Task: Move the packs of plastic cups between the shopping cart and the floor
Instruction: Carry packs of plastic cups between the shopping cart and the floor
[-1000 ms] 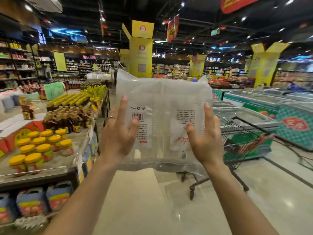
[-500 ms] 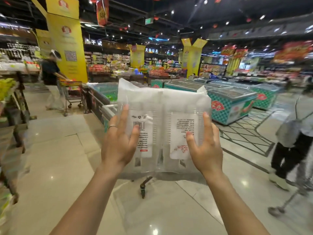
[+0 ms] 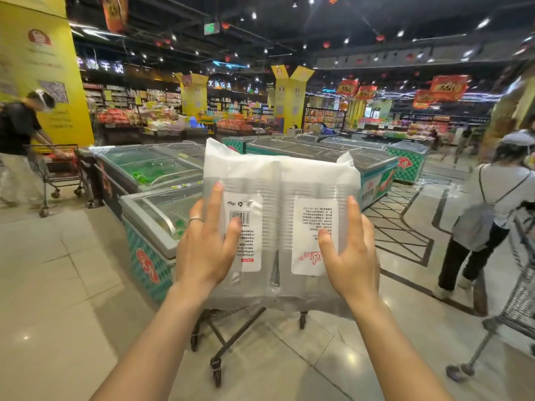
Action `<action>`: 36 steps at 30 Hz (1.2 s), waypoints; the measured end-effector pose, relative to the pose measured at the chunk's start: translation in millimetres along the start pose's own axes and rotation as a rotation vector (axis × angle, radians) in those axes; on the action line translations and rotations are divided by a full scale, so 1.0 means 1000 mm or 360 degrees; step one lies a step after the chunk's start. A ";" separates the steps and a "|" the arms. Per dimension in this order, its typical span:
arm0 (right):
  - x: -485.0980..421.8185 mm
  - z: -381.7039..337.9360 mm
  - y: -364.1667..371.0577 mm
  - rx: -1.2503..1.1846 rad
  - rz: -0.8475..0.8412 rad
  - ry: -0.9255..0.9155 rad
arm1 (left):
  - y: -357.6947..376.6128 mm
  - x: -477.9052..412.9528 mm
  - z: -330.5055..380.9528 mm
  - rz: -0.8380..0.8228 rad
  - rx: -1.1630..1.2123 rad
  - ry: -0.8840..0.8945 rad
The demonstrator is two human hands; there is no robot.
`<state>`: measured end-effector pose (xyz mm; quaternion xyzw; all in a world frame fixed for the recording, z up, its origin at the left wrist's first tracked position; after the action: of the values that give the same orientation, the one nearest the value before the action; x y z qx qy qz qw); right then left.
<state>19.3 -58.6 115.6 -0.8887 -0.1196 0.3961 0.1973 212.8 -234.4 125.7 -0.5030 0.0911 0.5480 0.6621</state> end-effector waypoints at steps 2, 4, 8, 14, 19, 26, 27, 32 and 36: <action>-0.018 0.014 0.015 0.0015 -0.0004 0.0018 | 0.021 -0.018 -0.004 -0.0018 -0.0013 0.0025; -0.036 0.028 0.032 0.0020 -0.0009 0.0036 | 0.042 -0.036 -0.010 -0.0029 -0.0033 0.0021; -0.076 0.060 0.071 -0.0005 -0.0018 0.0018 | 0.087 -0.069 -0.023 -0.0038 -0.0060 0.0008; -0.149 0.123 0.132 -0.0141 -0.0079 -0.0021 | 0.171 -0.125 -0.036 -0.0014 -0.0161 -0.0059; -0.226 0.184 0.179 -0.0207 -0.0203 -0.0015 | 0.250 -0.176 -0.037 0.0001 -0.0219 -0.0151; -0.314 0.231 0.238 -0.0285 -0.0370 -0.0061 | 0.322 -0.232 -0.049 0.0046 -0.0288 -0.0293; -0.323 0.235 0.247 -0.0301 -0.0387 -0.0075 | 0.329 -0.239 -0.052 0.0051 -0.0301 -0.0305; -0.363 0.250 0.303 -0.0400 -0.0486 -0.0097 | 0.364 -0.277 -0.083 0.0074 -0.0349 -0.0356; -0.388 0.262 0.359 -0.0443 -0.0552 -0.0067 | 0.396 -0.307 -0.124 0.0075 -0.0368 -0.0410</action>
<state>-412.3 -455.7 51.1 -0.8650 -0.3282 0.3545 0.1354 -175.3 -565.7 48.6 -0.4992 -0.0464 0.6301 0.5930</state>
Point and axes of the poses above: each hand's wrist, its own x-axis away from the middle knuckle, its own y-axis out of the palm, z = x × y, the point moved 6 cm from there along -x, towards the middle knuckle, and after that the axes turned 2 degrees about y, right-handed, at the moved point
